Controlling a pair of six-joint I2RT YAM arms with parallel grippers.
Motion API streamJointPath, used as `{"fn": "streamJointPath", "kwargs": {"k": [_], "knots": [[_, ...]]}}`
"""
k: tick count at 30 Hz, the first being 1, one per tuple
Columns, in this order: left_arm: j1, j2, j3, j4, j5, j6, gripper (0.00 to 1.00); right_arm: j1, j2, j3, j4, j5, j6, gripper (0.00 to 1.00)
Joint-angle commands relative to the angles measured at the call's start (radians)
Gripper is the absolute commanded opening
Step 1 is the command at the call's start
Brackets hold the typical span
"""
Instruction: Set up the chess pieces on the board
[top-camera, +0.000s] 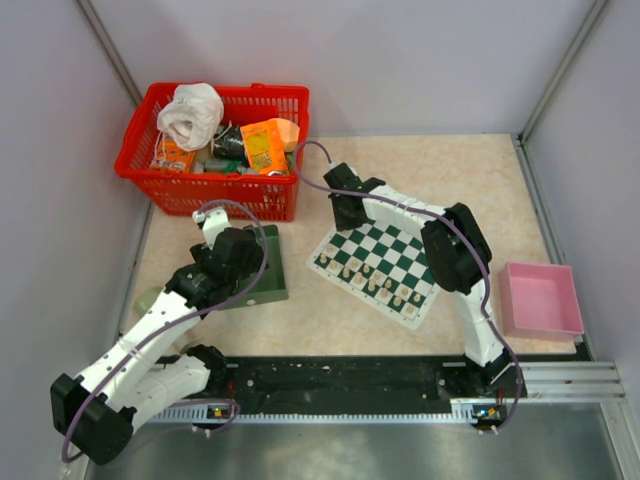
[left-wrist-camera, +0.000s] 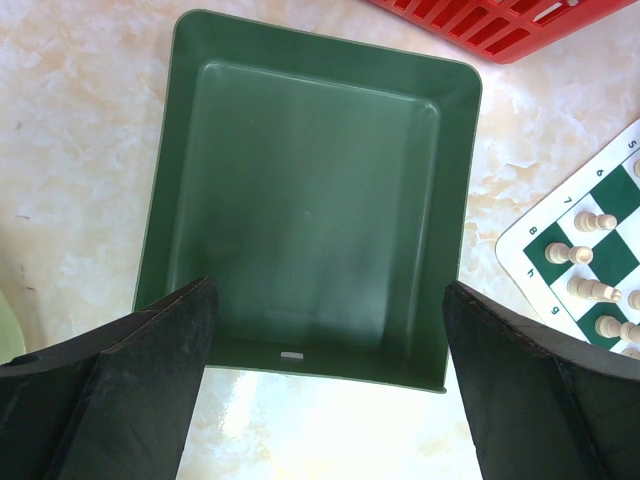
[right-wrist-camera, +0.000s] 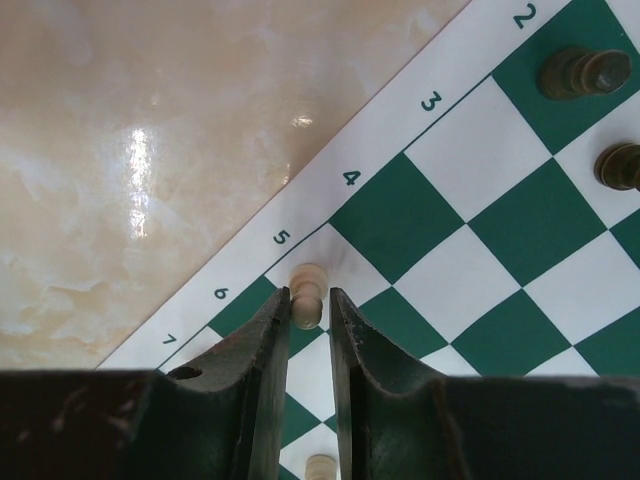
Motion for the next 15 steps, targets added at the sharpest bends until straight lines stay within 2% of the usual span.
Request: {"fn": "streamJointPath", "kwargs": {"k": [1, 9, 15], "knots": [[0.005, 0.004, 0.009, 0.026, -0.011, 0.008, 0.99, -0.009, -0.017, 0.041, 0.007, 0.008, -0.011, 0.22], [0.005, 0.002, 0.006, 0.024, -0.008, 0.0, 0.99, -0.007, -0.09, -0.005, 0.013, -0.004, -0.018, 0.17], [0.007, 0.008, 0.012, 0.03, -0.003, 0.002, 0.99, -0.002, -0.196, -0.112, 0.047, -0.024, -0.017, 0.15]]}}
